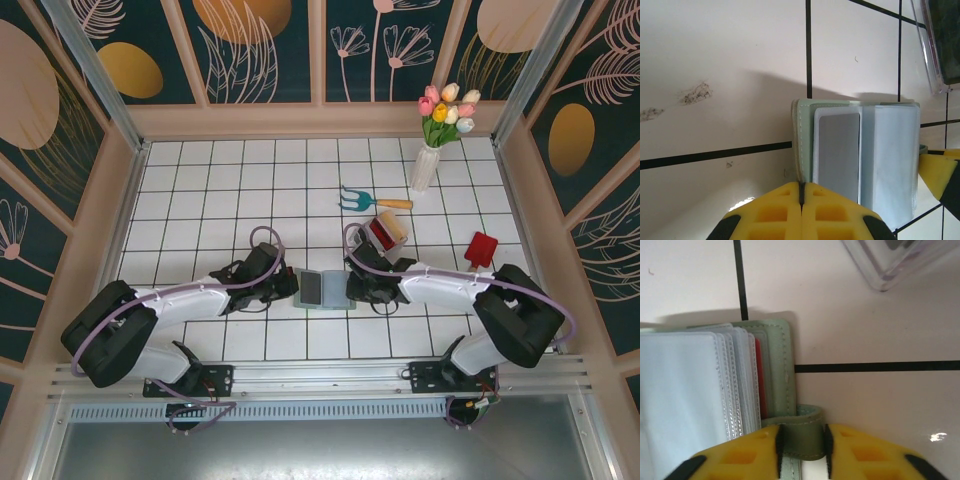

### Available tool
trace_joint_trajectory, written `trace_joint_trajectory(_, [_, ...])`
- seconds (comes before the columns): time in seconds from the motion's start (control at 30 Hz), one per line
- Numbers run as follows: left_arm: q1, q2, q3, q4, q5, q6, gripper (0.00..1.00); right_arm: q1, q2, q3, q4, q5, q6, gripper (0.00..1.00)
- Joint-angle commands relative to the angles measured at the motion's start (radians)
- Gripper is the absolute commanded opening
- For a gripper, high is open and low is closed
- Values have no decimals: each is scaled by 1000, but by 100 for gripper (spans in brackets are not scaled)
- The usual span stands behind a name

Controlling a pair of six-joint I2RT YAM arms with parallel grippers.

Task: Put the credit cards into the card holder
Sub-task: Slide the button at the card holder.

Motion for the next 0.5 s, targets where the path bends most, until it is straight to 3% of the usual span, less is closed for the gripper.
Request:
trace_joint_trajectory(0.0, [-6,-6,27,-49,-33,28,0,1,-1,14,-99,78,2,23])
trace_joint_trajectory(0.27, [-7,-32,2,-60,-59,31,0,-96,-95,-83,-115,94,33,20])
trace_joint_trajectory(0.4, [-6,-39,-5,-49,-52,31,0,-116,-146,-87,-107,81,31,23])
trace_joint_trajectory(0.47, [-6,-39,-5,-41,-44,30,0,-109,-183,-88,-28,5,-14,28])
